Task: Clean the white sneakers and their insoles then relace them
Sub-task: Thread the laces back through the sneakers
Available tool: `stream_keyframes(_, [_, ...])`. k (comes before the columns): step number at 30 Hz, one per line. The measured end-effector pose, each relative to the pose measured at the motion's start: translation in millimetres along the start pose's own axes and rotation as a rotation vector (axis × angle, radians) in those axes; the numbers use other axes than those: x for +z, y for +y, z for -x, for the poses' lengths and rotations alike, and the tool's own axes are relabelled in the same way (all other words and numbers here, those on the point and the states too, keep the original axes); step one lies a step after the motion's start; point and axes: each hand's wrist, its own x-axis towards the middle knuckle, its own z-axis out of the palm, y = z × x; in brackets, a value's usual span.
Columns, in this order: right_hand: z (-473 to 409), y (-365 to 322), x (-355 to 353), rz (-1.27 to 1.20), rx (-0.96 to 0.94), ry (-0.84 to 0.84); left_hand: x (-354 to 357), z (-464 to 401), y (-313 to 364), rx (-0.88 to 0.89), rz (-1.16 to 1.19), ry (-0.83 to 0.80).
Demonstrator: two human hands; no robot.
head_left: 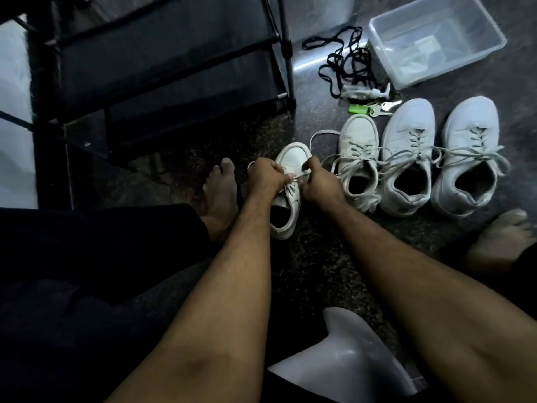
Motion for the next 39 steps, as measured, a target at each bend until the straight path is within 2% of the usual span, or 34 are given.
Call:
stream_keyframes(5, [-1, 8, -10, 0.123, -0.075, 0.074, -1, 7, -1, 0.041, 0.005, -0.093])
stream_keyframes(9, [1, 4, -12, 0.272, -0.188, 0.071, -3, 11, -10, 0.044, 0.095, 0.054])
stream_keyframes(11, [3, -1, -15, 0.167, -0.179, 0.064, -4, 17, -8, 0.064, 0.108, 0.097])
stream_keyframes(14, [7, -11, -24, -0.034, -0.116, 0.137, -2, 29, -3, 0.123, 0.16, 0.057])
stream_keyframes(20, [22, -17, -38, -0.045, -0.051, 0.21, 8, 52, -14, 0.192, 0.193, 0.063])
stream_keyframes(22, [23, -15, -35, -0.231, 0.001, 0.21, 4, 58, -14, 0.195, 0.22, 0.095])
stream_keyframes(24, [25, -15, -34, -0.669, 0.098, 0.168, -1, 60, -14, 0.166, 0.244, 0.159])
stream_keyframes(26, [27, -17, -36, -1.124, 0.202, 0.038, -3, 55, -19, 0.119, 0.271, 0.233])
stream_keyframes(28, [31, -24, -39, -1.316, 0.228, -0.09, -8, 56, -20, 0.087, 0.33, 0.313])
stream_keyframes(30, [31, -22, -35, -1.19, 0.212, -0.103, -14, 61, -20, 0.097, 0.394, 0.348])
stream_keyframes(32, [25, -7, -27, -0.855, 0.156, -0.051, -12, 68, -33, 0.058, 0.376, 0.361])
stream_keyframes(34, [19, 13, -19, -0.515, 0.125, -0.016, -1, 68, -47, -0.023, 0.422, 0.44])
stream_keyframes(35, [14, 22, -14, -0.423, 0.118, -0.005, 6, 63, -53, -0.027, 0.468, 0.472])
stream_keyframes(39, [3, 36, -2, -0.342, 0.04, -0.01, 51, 12, -91, -0.027, 0.399, 0.446])
